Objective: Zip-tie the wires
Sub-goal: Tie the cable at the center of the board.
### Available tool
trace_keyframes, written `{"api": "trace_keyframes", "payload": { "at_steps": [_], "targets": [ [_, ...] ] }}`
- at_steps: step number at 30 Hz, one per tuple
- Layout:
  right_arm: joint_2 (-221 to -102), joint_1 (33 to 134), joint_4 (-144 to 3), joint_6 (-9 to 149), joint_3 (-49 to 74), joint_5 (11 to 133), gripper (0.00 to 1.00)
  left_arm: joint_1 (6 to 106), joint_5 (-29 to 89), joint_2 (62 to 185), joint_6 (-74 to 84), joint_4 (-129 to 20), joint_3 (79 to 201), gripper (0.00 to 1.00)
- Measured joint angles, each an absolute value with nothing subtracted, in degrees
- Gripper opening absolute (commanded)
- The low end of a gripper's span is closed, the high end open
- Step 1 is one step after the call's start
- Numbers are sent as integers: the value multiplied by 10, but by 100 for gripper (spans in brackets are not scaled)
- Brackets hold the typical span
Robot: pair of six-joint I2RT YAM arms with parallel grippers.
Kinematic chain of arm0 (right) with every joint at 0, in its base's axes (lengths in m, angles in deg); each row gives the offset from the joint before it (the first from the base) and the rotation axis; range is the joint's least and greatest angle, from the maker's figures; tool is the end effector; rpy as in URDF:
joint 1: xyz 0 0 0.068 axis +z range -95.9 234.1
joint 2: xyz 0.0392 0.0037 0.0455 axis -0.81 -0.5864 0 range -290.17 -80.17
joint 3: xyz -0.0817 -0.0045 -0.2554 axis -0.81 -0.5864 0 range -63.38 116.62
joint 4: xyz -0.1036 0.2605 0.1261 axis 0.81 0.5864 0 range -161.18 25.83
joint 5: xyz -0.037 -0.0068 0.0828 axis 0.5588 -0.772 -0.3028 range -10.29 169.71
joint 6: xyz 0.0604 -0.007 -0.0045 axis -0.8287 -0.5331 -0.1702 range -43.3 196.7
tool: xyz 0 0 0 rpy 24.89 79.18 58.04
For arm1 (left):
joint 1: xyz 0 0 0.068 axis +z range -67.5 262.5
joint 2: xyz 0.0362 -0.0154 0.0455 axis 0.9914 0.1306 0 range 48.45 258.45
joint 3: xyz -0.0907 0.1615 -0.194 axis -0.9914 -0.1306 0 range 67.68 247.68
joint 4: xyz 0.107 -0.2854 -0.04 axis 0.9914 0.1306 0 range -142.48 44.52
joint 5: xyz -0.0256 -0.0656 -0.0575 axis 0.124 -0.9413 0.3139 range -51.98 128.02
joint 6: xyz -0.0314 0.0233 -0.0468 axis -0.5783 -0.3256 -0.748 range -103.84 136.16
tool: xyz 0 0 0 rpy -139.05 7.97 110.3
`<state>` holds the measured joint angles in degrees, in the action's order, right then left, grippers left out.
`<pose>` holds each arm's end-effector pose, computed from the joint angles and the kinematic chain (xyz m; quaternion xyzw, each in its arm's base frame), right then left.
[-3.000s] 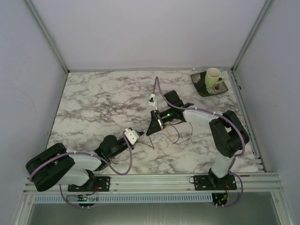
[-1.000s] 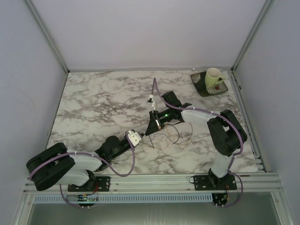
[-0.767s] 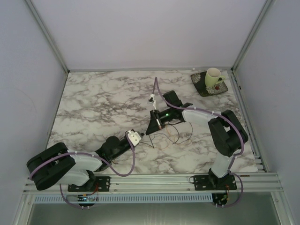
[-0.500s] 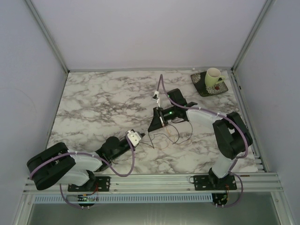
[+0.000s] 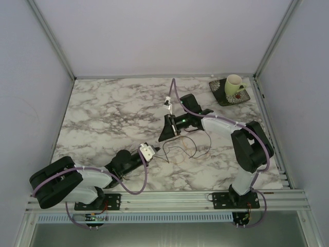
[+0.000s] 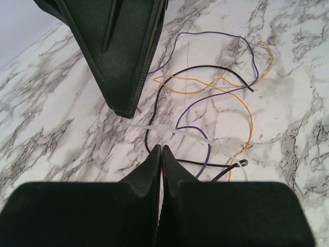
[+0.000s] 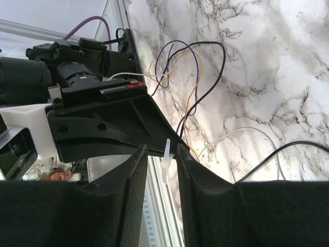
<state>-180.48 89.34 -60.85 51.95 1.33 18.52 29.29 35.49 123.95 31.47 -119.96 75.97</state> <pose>0.3092 0.2673 0.1775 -0.2631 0.7771 0.5701 0.0438 0.1442 -0.1964 0.1177 0.4099 0.5741 -0.2449 0.6651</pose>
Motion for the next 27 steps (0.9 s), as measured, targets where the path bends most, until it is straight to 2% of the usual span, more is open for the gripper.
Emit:
{"api": "trace_keyframes", "payload": {
  "at_steps": [13,17,21,27],
  "targets": [
    [-1811,911,-608,520,10,186,30,293,355,1240,311,-1200,760,0],
    [-1814,914,-603,522,3,186,19,293,355,1240,309,-1200,761,0],
    [-1816,917,-599,525,1,187,0,293,355,1240,309,-1200,763,0],
    [-1816,917,-597,529,1,188,0,293,350,1245,309,-1203,763,0]
  ]
}}
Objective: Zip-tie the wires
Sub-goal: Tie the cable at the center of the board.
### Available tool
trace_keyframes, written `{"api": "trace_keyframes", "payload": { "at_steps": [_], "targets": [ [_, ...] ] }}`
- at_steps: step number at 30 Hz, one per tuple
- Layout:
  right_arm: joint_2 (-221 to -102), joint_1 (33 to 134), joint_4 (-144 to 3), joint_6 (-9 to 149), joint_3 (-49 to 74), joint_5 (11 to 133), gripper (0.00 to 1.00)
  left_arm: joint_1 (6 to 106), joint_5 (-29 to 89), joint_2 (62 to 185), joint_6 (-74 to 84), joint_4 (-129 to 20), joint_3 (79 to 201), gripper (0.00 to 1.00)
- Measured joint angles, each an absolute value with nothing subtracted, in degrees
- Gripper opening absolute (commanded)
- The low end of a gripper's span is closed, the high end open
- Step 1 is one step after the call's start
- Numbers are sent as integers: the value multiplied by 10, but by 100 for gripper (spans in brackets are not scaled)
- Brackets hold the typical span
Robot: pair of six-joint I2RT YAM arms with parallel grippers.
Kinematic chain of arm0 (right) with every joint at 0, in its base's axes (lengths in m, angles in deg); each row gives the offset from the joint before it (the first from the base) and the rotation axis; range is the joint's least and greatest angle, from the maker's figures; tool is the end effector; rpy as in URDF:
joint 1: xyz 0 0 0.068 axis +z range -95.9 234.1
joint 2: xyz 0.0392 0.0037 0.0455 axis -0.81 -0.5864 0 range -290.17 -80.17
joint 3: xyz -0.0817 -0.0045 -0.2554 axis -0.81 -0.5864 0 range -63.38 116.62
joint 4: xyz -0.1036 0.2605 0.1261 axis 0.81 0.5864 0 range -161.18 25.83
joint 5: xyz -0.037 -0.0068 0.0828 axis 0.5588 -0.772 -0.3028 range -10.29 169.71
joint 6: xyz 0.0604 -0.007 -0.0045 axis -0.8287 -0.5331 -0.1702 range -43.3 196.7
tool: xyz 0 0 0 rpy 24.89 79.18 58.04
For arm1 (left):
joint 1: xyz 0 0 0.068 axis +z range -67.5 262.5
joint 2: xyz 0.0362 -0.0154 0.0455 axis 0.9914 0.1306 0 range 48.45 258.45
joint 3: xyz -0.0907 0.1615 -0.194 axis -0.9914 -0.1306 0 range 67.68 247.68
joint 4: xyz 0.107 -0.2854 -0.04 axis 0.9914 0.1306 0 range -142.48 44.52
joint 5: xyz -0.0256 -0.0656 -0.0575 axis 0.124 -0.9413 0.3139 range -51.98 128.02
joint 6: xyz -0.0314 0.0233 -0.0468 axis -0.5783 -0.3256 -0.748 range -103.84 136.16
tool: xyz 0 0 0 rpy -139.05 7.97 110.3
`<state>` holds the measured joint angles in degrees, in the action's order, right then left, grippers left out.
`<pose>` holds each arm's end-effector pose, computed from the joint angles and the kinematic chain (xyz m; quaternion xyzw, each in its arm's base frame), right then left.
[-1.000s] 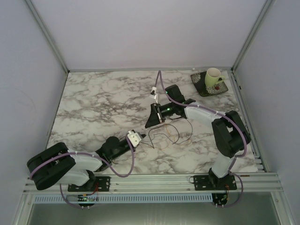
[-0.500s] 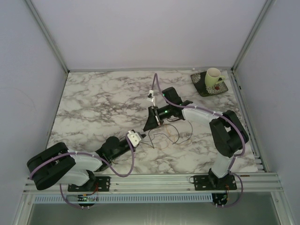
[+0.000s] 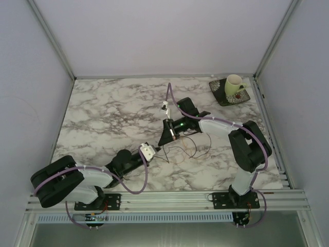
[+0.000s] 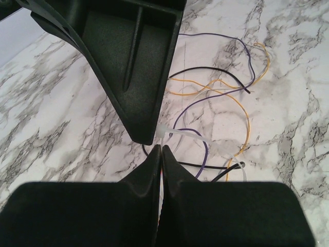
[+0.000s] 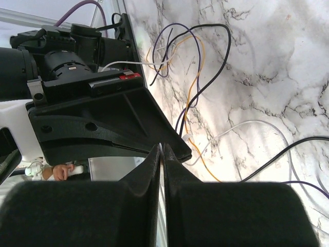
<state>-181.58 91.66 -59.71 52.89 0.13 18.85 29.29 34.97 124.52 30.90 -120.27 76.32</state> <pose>0.2947 0.2768 0.1616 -0.2714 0.7817 0.5613 0.0151 0.1448 -0.1978 0.1179 0.4094 0.5738 -0.2513 0.6633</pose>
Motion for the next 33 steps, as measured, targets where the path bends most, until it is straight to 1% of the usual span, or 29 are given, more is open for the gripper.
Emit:
{"api": "trace_keyframes", "payload": {
  "at_steps": [9,19,20,22,24,25,27,33],
  "targets": [
    [-1837,916,-577,531,44,205,0,293,342,1264,314,-1216,773,0],
    [-1857,913,-586,531,87,221,0,289,324,1280,311,-1218,775,0],
    [-1857,912,-587,531,87,223,1,289,325,1280,309,-1219,775,0],
    [-1857,909,-587,531,87,228,17,289,330,1280,307,-1224,775,0],
    [-1854,904,-588,531,82,236,27,289,336,1280,302,-1227,775,0],
    [-1849,901,-589,532,75,240,30,289,340,1280,299,-1227,775,0],
    [-1834,897,-589,534,55,249,34,289,348,1280,293,-1227,775,0],
    [-1765,895,-587,535,-13,270,38,289,373,1280,279,-1227,775,0]
  ]
}}
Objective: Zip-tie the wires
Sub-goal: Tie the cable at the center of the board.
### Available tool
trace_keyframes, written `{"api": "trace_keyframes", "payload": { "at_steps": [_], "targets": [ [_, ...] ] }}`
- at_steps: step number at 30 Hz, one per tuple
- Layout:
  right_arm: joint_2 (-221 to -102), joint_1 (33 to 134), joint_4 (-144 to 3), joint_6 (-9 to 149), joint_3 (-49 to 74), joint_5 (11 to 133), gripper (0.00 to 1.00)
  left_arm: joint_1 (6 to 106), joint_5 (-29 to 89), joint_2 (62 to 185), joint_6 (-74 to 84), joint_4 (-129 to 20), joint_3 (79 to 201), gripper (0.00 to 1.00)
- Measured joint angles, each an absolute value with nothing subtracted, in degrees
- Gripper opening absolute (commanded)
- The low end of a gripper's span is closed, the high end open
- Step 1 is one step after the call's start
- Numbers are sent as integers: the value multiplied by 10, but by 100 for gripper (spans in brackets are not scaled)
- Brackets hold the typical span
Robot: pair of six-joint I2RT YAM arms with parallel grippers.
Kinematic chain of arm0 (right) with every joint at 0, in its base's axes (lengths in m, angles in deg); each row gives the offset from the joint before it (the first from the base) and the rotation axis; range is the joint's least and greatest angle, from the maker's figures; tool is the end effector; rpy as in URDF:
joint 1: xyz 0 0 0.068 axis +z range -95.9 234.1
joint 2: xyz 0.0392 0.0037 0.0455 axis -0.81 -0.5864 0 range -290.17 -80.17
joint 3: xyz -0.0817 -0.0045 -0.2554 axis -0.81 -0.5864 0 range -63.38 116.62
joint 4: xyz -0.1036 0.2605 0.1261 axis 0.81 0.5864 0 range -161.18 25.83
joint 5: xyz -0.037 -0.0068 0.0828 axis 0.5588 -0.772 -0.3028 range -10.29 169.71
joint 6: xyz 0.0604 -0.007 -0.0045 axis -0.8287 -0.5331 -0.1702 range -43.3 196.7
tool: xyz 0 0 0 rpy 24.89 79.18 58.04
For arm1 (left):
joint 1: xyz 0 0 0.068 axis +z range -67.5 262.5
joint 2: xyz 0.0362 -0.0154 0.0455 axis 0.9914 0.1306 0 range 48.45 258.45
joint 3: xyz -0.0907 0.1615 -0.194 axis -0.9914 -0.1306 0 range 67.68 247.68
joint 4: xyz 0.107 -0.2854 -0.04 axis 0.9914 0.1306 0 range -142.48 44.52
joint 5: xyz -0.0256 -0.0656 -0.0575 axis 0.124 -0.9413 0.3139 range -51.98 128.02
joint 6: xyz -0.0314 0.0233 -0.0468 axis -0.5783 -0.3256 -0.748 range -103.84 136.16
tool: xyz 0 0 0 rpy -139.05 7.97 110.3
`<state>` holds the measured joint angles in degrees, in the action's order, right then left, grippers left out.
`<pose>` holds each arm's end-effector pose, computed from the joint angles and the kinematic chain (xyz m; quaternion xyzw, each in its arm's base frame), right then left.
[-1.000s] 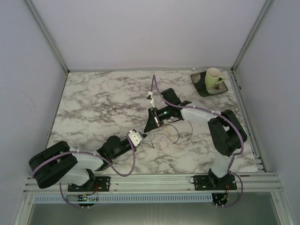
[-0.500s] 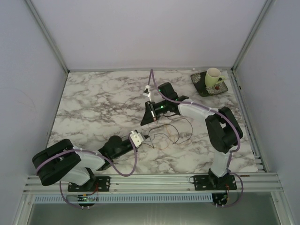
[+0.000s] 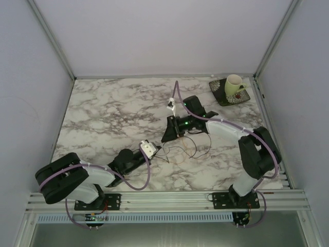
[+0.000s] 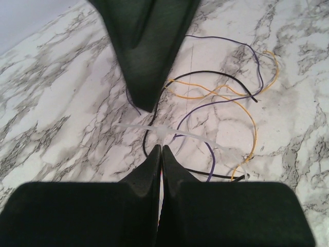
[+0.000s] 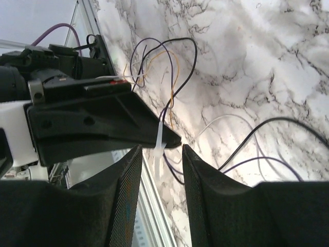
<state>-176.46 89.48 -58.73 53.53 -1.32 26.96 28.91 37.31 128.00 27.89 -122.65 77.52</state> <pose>0.3007 0.2580 0.1817 -0.2516 0.8105 0.5219 0.0866 0.1482 -0.2021 0.1149 0.3837 0.5906 -0.2577 0.6615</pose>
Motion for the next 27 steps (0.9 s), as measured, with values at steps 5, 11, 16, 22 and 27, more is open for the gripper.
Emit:
{"api": "trace_keyframes", "payload": {
  "at_steps": [5,11,16,22,27],
  "targets": [
    [-1724,895,-588,533,-45,278,42,289,398,1273,266,-1216,776,0],
    [-1715,906,-591,530,-67,280,42,289,412,1263,252,-1203,781,0],
    [-1724,925,-599,525,-67,287,41,289,416,1255,248,-1198,782,0],
    [-1731,931,-605,520,-67,291,30,289,418,1249,246,-1193,782,0],
    [-1734,931,-606,520,-67,293,18,289,418,1249,243,-1193,782,0]
  ]
}}
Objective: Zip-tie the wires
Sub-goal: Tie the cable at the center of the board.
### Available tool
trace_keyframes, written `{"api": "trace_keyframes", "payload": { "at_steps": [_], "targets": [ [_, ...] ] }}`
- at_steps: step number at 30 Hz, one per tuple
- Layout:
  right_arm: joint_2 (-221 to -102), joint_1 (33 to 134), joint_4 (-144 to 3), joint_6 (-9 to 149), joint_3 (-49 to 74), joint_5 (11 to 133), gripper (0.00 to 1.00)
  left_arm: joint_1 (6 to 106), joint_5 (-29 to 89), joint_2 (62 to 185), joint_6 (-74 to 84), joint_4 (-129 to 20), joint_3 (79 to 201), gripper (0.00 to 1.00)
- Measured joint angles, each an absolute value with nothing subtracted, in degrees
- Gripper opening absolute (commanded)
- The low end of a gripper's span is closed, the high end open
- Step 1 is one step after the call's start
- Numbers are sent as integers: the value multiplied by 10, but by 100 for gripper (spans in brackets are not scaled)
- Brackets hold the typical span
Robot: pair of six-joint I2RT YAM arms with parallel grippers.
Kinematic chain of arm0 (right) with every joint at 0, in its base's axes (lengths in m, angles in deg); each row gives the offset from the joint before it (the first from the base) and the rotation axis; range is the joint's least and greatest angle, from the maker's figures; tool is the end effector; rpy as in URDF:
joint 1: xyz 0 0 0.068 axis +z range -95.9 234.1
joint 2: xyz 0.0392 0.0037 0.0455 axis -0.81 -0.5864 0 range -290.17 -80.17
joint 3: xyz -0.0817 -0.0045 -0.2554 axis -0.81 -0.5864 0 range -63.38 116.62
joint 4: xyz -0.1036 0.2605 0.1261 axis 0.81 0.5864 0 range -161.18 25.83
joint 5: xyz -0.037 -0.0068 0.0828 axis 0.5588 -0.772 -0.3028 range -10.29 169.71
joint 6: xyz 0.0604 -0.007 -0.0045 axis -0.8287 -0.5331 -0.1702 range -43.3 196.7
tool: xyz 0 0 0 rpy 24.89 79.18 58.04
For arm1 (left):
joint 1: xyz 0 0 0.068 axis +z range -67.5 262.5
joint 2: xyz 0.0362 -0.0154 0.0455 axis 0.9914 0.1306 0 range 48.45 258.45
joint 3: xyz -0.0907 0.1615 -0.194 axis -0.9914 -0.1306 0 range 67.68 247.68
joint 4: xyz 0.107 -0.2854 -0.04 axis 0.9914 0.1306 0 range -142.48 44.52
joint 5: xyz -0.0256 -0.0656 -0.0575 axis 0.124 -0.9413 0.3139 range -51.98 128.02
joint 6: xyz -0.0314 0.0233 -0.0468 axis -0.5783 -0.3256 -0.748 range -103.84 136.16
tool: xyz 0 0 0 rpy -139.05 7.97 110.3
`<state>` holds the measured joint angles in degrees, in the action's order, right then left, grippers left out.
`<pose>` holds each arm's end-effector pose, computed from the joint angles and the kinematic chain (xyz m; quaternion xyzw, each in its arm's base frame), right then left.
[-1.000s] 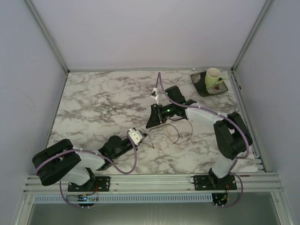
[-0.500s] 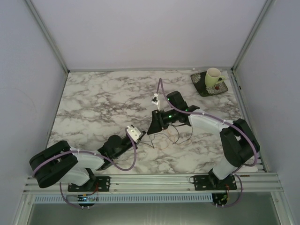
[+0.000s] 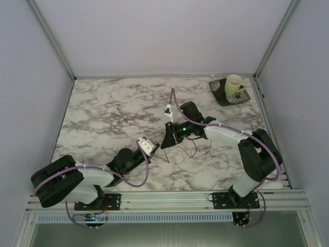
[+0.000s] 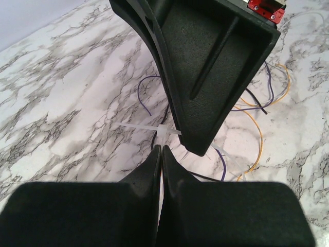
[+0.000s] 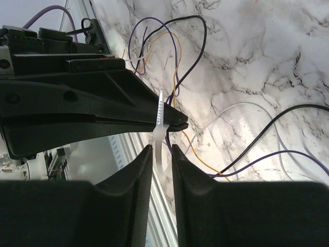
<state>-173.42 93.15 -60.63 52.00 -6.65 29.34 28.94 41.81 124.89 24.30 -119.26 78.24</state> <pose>0.2703 0.2644 0.1704 -0.2597 0.8161 0.5112 0.0721 0.1529 -0.2021 0.1240 0.3392 0.6141 -0.2536 0.6660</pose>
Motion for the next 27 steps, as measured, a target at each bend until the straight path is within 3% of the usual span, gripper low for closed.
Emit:
{"api": "trace_keyframes", "payload": {
  "at_steps": [10,27],
  "targets": [
    [-1741,931,-609,518,-65,293,4,289,406,1249,255,-1180,783,0],
    [-1770,931,-601,518,-48,288,4,290,387,1259,284,-1171,783,0]
  ]
}}
